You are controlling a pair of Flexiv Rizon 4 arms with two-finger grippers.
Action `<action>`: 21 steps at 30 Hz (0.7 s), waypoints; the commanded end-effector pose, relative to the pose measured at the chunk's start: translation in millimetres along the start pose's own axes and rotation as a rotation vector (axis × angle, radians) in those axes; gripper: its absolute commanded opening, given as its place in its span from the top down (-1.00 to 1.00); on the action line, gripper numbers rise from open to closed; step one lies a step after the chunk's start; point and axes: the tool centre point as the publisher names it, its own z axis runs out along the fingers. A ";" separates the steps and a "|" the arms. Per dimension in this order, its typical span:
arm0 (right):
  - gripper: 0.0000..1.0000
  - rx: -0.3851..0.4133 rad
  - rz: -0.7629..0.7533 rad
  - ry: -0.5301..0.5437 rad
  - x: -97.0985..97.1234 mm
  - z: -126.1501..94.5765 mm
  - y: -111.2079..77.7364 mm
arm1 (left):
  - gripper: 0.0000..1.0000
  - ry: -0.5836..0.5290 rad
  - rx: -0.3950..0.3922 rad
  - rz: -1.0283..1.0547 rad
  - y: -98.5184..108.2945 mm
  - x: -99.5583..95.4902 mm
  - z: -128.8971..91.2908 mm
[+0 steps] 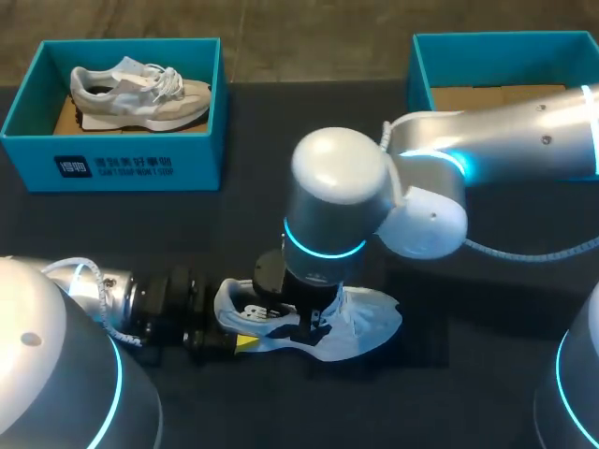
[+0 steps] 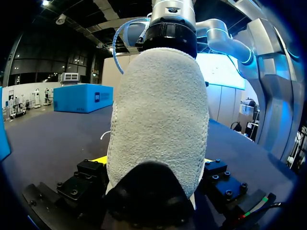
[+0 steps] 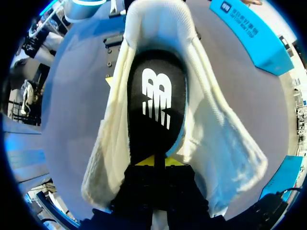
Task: Take the shoe out of the shoebox, open the shoe tongue, remove and reinsert the insole, then place the shoe into the shoebox
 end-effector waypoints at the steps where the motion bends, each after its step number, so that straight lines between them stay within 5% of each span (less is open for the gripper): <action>1: 1.00 -0.124 0.008 -0.006 0.2 -11.0 -10.4 | 1.00 -0.003 -0.001 -0.002 5.6 -1.1 1.7; 21: 1.00 -0.408 0.064 -0.036 -6.6 -29.9 -14.7 | 1.00 -0.003 -0.001 -0.002 5.6 -1.1 1.7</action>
